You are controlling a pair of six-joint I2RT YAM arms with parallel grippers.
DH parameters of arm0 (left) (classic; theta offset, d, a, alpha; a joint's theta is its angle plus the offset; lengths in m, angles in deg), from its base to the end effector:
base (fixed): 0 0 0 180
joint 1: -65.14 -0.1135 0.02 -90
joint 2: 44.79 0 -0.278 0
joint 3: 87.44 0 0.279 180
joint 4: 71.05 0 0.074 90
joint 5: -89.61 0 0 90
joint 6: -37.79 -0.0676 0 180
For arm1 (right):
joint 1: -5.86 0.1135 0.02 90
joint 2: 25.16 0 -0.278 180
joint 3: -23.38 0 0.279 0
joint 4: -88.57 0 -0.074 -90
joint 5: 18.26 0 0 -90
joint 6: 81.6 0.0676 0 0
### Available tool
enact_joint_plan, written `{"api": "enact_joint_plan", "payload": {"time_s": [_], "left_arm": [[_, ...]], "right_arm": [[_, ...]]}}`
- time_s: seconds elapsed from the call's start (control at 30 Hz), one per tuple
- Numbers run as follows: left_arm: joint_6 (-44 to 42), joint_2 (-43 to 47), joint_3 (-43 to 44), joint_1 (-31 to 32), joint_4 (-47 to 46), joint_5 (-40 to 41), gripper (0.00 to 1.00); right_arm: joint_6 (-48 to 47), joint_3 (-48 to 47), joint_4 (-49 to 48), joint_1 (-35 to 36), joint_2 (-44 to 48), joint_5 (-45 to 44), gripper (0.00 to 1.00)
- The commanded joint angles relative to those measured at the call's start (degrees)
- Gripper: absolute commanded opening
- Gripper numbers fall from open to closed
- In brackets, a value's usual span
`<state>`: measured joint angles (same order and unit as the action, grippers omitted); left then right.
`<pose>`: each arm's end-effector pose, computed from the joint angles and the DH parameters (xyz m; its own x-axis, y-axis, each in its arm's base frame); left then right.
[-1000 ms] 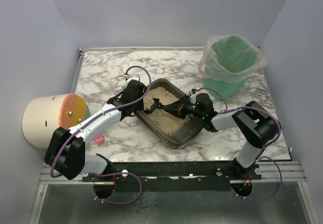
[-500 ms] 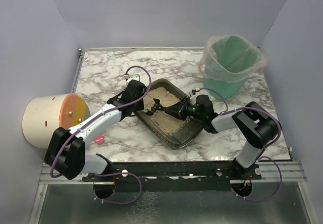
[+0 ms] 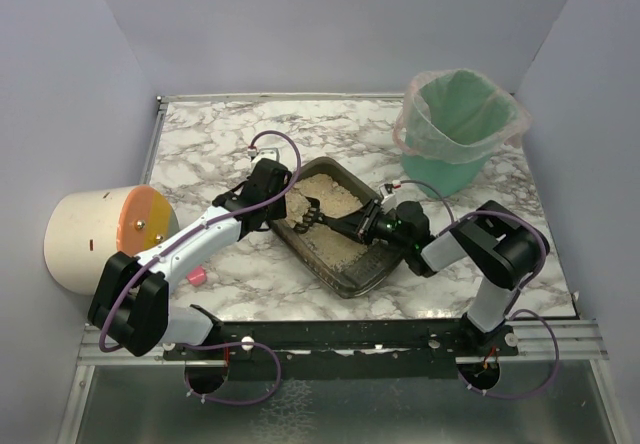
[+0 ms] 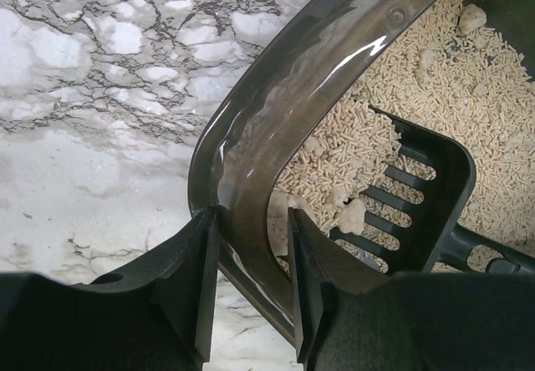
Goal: Clean the litter box
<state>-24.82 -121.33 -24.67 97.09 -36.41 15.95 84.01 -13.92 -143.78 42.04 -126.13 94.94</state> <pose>0.2803 -0.1524 0.2136 -0.7242 -0.0686 -0.6862 0.0182 0.9928 -0.1185 0.2508 0.2164 0.1096 -0.8669 0.4689 -0.1688 -0.0589 0.2399 0.9690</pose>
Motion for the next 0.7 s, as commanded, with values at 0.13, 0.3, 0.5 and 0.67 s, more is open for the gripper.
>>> {"api": "enact_joint_plan", "payload": {"time_s": [0.13,0.3,0.5,0.67], "left_arm": [[0.41,-0.19,-0.78,1.81,1.78,-6.6,0.28],[0.44,0.24,-0.69,1.81,1.78,-5.95,0.34],[0.55,1.25,-0.86,1.81,1.78,-5.41,0.44],[0.55,1.9,-0.9,1.81,1.72,-5.01,0.47]], "right_arm": [[5.01,3.54,-10.22,0.86,-3.6,2.09,0.01],[4.63,4.49,-8.65,0.74,-2.52,0.99,0.01],[4.04,5.9,-6.57,0.49,-1.78,0.21,0.01],[3.73,6.93,-5.81,-0.04,-0.96,0.19,0.01]]}}
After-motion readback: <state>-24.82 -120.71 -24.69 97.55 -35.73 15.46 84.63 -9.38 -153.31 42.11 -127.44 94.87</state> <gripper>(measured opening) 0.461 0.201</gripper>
